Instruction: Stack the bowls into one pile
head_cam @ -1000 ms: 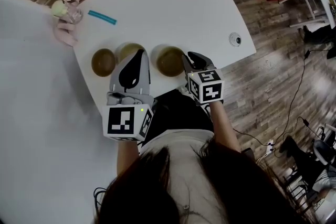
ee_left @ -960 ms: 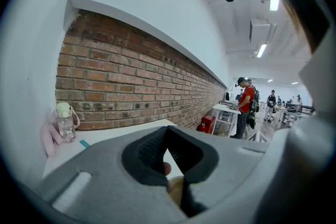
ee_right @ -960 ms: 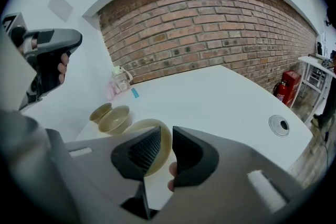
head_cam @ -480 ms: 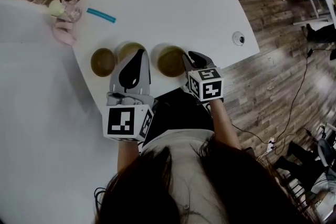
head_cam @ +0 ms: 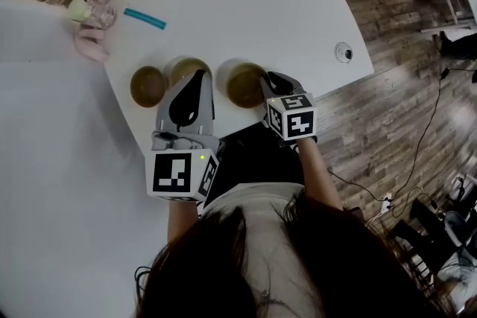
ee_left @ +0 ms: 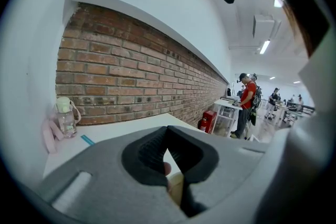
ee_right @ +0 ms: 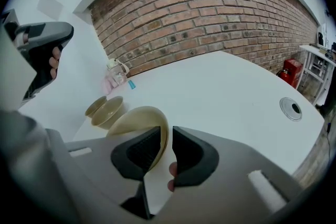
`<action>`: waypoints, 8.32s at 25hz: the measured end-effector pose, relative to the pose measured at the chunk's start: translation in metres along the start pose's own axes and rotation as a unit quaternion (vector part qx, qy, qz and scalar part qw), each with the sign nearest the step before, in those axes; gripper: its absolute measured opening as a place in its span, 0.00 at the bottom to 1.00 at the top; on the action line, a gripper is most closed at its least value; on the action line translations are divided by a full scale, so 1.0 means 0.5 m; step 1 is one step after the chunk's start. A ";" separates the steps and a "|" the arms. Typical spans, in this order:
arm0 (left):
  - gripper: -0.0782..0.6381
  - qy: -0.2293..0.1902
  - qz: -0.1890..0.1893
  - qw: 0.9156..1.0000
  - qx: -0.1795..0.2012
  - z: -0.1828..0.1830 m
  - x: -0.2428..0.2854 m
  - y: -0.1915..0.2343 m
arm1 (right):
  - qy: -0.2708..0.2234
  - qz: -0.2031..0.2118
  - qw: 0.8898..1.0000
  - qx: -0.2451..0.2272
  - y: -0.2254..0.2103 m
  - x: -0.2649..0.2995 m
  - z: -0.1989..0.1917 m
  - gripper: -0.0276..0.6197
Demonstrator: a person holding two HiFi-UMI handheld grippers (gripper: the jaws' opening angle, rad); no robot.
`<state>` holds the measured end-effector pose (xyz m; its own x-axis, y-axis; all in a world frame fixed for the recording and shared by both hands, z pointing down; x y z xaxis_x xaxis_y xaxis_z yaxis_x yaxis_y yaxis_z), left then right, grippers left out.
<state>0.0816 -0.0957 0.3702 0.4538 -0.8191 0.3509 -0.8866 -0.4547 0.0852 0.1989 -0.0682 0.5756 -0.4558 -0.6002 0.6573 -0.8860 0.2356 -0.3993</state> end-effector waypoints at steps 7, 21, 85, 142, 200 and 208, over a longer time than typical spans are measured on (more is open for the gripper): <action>0.11 0.002 0.000 1.000 -0.001 -0.001 0.004 0.007 | 0.000 -0.008 1.000 0.009 -0.005 0.009 -0.005 0.13; 0.11 -0.009 0.022 1.000 0.000 0.022 -0.015 0.027 | -0.004 0.005 1.000 0.029 -0.001 0.004 0.010 0.08; 0.11 -0.075 0.200 0.975 -0.065 0.056 -0.290 0.380 | -0.042 0.078 0.996 -0.016 0.283 0.069 0.177 0.08; 0.11 -0.059 0.318 0.939 -0.117 -0.019 -0.403 0.574 | 0.060 0.149 0.984 -0.076 0.472 0.288 0.144 0.08; 0.11 -0.059 0.273 0.956 -0.092 0.017 -0.337 0.544 | 0.039 0.112 0.989 -0.088 0.421 0.276 0.170 0.10; 0.11 -0.067 0.249 0.962 -0.085 0.034 -0.325 0.518 | 0.021 0.093 0.992 -0.079 0.394 0.236 0.175 0.10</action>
<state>-0.2201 -0.0861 0.3193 -0.0347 -0.9634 0.2658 -0.9939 0.0610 0.0915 -0.0220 -0.1598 0.5187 -0.6123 -0.5034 0.6096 -0.7874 0.4576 -0.4131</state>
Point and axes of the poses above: the fingertips, and each gripper's own axes: x forward along the fingers, y to its left, z out of its top, the point moved 1 cm from there along -x, backward along the fingers, and after that the axes turned 7 degrees about z, right-handed, at the moved point
